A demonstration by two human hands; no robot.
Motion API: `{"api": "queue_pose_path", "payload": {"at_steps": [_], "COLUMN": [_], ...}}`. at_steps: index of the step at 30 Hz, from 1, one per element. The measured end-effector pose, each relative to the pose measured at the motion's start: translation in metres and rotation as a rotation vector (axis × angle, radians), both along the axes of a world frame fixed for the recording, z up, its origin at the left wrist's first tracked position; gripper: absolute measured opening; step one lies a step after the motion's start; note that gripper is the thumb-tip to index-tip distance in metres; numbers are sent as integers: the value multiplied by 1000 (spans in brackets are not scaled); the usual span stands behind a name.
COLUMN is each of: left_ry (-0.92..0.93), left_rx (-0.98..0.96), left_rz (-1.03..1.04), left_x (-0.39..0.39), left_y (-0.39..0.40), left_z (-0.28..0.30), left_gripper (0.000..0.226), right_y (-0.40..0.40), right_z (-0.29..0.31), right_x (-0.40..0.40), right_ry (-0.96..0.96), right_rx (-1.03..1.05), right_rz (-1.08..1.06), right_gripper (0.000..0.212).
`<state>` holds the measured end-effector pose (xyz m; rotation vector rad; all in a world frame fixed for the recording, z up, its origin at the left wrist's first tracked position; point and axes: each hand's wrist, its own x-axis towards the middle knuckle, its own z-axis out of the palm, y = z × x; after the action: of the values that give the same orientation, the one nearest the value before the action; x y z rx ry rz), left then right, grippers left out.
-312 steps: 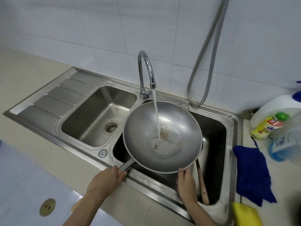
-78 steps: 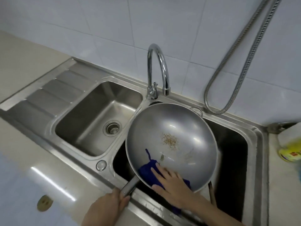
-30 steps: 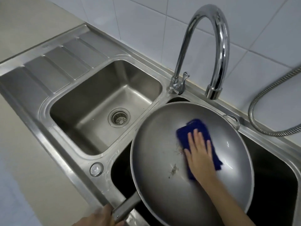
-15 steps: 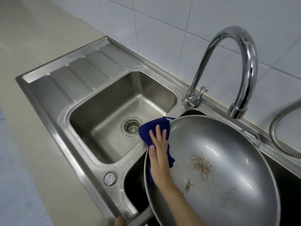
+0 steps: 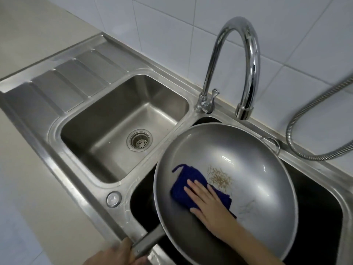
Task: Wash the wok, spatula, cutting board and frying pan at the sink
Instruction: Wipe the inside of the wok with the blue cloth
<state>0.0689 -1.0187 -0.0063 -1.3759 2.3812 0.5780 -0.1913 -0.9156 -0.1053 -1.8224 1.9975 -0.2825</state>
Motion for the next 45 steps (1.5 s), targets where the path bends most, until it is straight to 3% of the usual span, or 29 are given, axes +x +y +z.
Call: {"api": "queue_pose_path", "payload": {"at_steps": [2,5,8,11,17,20,23,26,30,33,36,39,42,45], "left_ry": [-57,-206,-229,-167,-62,-17,-23,-50,-80,-100,-128,-143,-125,-100], "left_rx": [-6,20,135,154,93,29,24,4,4,-6,-19,-22,-7,22], "left_rz": [-6,35,-40,-108,-218,-268,-289,-317,-308,-312,-326,-335,-336,-328], "left_x": [-6,-11,-8,3,8,12,13,11,11,10,10,10,11,12], "left_y": [1,0,-10,-8,-5,-4,-2,-2,2,2,2,2,1,-3], "left_z": [9,18,21,14,20,21,23,24,25,26,27,26,25,26], "left_gripper": [77,109,133,134,120,108,92,80,59,54,55,56,60,59], "right_y": [-5,-4,-2,-12,-15,8,38,72,85,57,21,-13,-25,2], "right_z": [-15,-9,-5,-21,23,58,60,40,21,11,-6,-8,10,33], "right_x": [-41,-105,-112,-70,57,73,52,-3,-79,-79,-46,1,44,51], "right_ry": [263,553,580,324,-478,-659,-542,-221,354,444,261,-57,-338,-498], "right_rx": [-34,-103,-135,-156,-162,-51,89,208,162,72,-57,-145,-143,-38], "right_rz": [-139,-395,-497,-515,-372,-289,-98,20,-214,-333,-382,-355,-288,-220], "right_gripper": [58,62,54,67,41,41,46,59,67,57,50,52,49,45]}}
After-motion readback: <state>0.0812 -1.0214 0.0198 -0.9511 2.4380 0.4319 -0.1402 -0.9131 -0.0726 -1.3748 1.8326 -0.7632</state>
